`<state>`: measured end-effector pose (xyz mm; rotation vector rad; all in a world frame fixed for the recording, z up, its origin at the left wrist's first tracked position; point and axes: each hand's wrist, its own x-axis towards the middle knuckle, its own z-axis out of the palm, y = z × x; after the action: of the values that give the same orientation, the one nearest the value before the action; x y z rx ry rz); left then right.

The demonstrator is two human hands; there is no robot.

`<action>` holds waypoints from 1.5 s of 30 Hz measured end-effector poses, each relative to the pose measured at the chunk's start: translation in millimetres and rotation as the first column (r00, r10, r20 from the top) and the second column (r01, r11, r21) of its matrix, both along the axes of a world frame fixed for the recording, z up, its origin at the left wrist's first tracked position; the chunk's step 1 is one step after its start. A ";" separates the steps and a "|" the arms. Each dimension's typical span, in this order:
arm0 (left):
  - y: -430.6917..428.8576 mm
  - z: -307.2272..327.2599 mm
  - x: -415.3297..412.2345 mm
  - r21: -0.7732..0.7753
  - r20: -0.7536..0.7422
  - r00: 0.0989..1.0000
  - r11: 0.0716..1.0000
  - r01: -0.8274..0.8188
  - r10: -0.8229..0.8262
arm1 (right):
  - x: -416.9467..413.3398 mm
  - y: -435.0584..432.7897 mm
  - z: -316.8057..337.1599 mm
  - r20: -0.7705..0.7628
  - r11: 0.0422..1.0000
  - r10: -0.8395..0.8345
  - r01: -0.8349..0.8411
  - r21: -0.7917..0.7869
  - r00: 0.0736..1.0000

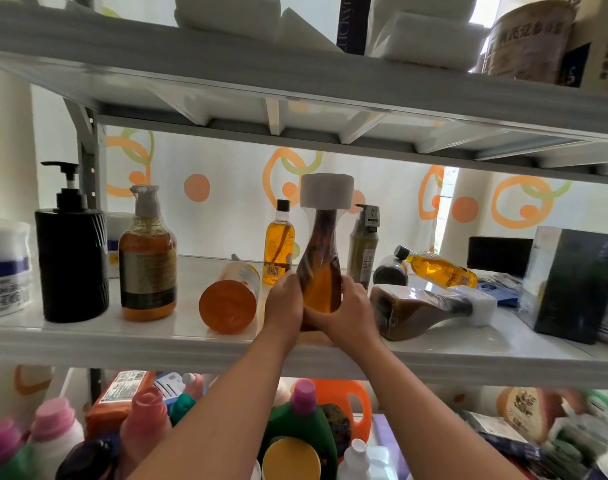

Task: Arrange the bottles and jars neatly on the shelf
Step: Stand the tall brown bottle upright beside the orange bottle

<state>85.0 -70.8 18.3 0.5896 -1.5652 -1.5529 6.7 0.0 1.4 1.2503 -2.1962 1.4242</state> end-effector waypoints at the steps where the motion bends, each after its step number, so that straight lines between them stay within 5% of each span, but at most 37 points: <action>1: 0.7 -0.1 0.5 0.011 -0.003 1.000 1.000 -0.004 0.004 | 0.3 0.4 0.3 0.024 1.000 0.025 -0.025 -0.002 0.999; 12: 0.2 6.1 10.7 0.123 -0.078 0.976 0.974 -0.191 0.201 | 13.4 2.2 6.7 0.144 0.993 0.051 -0.066 0.102 0.988; 20: -8.8 4.5 29.6 -0.034 0.021 1.000 0.999 0.004 -0.003 | 29.2 0.5 10.2 0.160 0.990 0.085 -0.101 0.096 0.983; 27: -13.6 8.0 42.2 -0.039 0.020 0.999 0.998 -0.046 0.047 | 48.4 -4.8 7.7 0.220 0.970 0.226 -0.239 0.033 0.949; 40: -19.5 -3.4 50.9 -0.031 0.085 0.996 0.999 0.012 -0.009 | 46.8 -4.1 3.1 0.165 0.974 0.199 -0.213 0.071 0.966; 45: -28.8 -6.6 61.2 -0.138 0.098 0.978 0.971 0.196 -0.184 | 39.8 -8.9 8.5 0.303 0.920 0.268 -0.337 0.200 0.914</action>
<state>146.2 -99.5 11.6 0.4383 -1.8283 -1.5518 46.5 -8.9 9.9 1.6332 -2.5120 1.5479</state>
